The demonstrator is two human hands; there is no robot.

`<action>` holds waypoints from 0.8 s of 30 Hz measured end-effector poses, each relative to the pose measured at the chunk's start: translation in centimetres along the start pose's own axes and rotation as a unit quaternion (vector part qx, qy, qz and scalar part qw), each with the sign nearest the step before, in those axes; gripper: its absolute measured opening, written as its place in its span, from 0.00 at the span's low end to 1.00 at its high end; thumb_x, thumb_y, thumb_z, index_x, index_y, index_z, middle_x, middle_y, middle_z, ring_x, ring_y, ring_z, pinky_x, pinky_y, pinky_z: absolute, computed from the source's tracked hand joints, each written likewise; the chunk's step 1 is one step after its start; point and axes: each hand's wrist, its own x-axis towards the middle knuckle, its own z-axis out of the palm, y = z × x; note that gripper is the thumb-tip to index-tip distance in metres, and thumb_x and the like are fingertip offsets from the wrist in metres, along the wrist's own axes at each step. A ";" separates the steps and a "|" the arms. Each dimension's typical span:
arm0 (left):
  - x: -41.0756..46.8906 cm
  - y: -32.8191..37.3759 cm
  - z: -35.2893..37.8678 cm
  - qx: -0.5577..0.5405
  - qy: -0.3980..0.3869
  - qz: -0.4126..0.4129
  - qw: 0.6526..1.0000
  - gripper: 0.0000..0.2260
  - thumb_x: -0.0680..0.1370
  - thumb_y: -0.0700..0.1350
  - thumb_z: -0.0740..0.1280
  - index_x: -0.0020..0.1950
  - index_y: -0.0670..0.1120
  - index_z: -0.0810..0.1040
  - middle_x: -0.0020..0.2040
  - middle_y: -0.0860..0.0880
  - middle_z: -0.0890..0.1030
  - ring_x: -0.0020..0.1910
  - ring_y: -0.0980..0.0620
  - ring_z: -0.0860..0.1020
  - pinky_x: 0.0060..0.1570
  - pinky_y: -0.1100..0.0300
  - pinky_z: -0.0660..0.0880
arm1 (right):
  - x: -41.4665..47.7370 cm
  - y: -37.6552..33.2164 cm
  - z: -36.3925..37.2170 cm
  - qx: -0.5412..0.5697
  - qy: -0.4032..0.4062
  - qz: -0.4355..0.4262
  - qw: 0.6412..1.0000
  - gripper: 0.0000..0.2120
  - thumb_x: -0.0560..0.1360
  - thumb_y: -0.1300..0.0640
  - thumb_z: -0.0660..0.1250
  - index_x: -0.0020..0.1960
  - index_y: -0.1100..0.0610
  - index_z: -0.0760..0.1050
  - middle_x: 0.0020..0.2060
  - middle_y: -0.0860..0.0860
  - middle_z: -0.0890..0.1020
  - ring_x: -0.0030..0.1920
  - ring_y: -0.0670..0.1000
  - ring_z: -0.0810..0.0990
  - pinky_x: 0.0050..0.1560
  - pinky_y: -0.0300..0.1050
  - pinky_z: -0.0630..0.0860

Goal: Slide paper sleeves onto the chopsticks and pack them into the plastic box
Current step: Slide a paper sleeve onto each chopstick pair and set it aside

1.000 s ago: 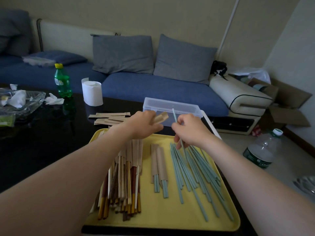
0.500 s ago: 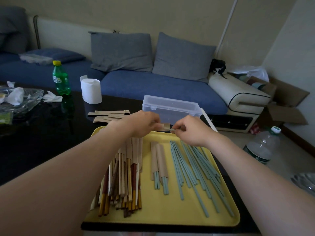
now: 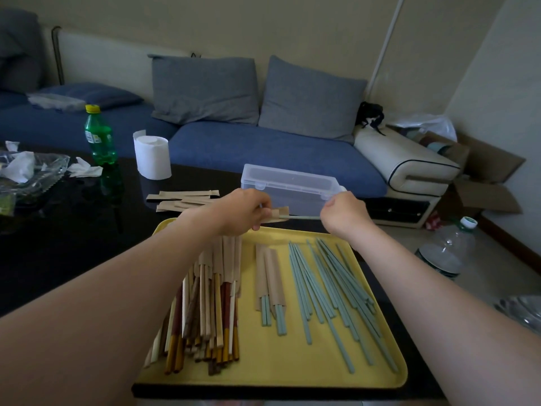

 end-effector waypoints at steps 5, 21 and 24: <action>-0.2 0.4 0.0 0.012 -0.026 -0.002 1.000 0.07 0.86 0.50 0.62 0.55 0.50 0.79 0.45 0.51 0.83 0.45 0.54 0.79 0.50 0.56 0.75 | -0.4 -0.5 0.8 0.065 -0.062 0.008 0.996 0.10 0.77 0.69 0.70 0.59 0.67 0.82 0.48 0.61 0.87 0.48 0.59 0.88 0.56 0.55 0.86; -0.3 0.3 0.5 0.070 -0.032 -0.018 0.997 0.07 0.81 0.50 0.72 0.56 0.50 0.80 0.47 0.54 0.79 0.46 0.56 0.78 0.43 0.65 0.71 | -3.3 -2.9 2.0 -0.125 -0.352 0.082 0.924 0.18 0.76 0.55 0.81 0.58 0.66 0.83 0.46 0.59 0.90 0.39 0.54 0.89 0.42 0.46 0.88; -0.2 0.2 0.5 0.079 -0.033 -0.021 0.996 0.09 0.79 0.48 0.74 0.58 0.51 0.80 0.48 0.55 0.77 0.46 0.56 0.77 0.44 0.64 0.71 | -3.1 -3.2 3.3 -0.172 -0.369 0.117 0.906 0.20 0.76 0.55 0.82 0.61 0.67 0.83 0.53 0.59 0.90 0.38 0.53 0.88 0.44 0.48 0.88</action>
